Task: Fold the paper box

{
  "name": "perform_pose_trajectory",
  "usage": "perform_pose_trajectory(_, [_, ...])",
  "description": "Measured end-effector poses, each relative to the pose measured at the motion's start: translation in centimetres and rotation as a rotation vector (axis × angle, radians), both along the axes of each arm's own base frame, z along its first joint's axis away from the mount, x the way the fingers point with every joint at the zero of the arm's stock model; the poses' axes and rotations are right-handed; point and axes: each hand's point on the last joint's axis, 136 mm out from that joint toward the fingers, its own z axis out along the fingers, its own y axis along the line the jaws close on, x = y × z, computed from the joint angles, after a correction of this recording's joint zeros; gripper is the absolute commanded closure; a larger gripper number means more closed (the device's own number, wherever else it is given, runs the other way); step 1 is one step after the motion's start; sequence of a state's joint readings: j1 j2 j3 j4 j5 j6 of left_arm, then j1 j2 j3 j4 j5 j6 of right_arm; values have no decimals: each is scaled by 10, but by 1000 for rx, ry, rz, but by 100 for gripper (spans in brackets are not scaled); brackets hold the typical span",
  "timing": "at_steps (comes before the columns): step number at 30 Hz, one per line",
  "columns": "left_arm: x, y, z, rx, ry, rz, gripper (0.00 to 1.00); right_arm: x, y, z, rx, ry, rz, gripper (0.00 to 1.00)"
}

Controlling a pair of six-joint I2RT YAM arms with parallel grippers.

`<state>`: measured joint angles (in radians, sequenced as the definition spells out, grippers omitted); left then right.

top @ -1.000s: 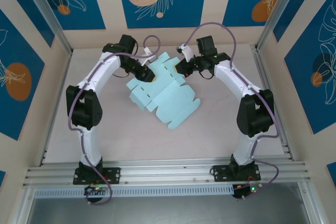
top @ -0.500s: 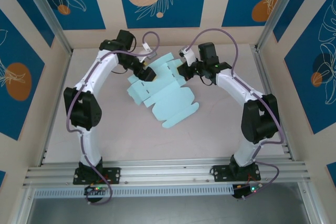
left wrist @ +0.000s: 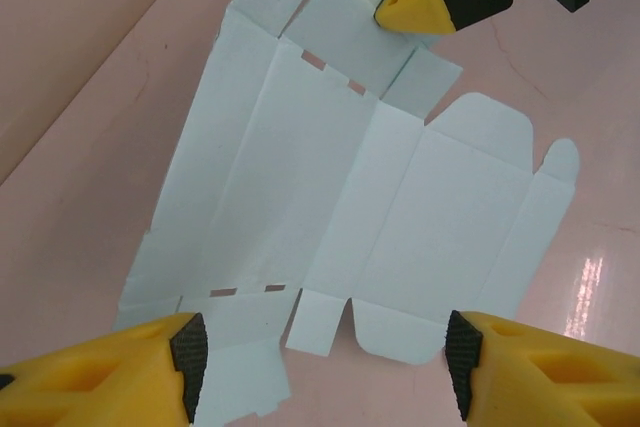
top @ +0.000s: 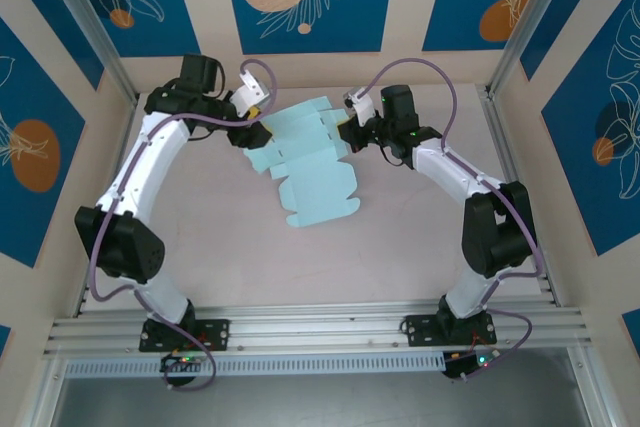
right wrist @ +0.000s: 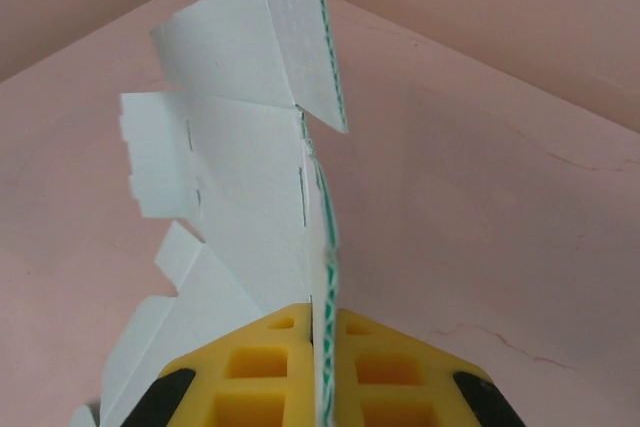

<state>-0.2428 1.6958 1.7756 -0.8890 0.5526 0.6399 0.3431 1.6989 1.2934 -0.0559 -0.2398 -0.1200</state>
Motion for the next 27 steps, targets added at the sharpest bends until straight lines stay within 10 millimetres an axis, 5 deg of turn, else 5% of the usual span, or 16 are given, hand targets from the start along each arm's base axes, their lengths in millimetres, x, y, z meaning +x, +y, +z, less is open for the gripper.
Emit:
perform_pose_trajectory(8, [38,-3,-29,45,23,20,27,0,2,3,11,-8,12,100])
perform_pose_trajectory(13, [61,-6,-45,71,-22,5,38,-2,4,4,19,-6,26,100])
perform_pose_trajectory(20, [87,-18,-36,50,-82,-38,42,-3,5,4,21,-6,31,100])
perform_pose_trajectory(27, [83,-28,-45,55,-57,-94,45,-3,6,5,23,-11,31,100])
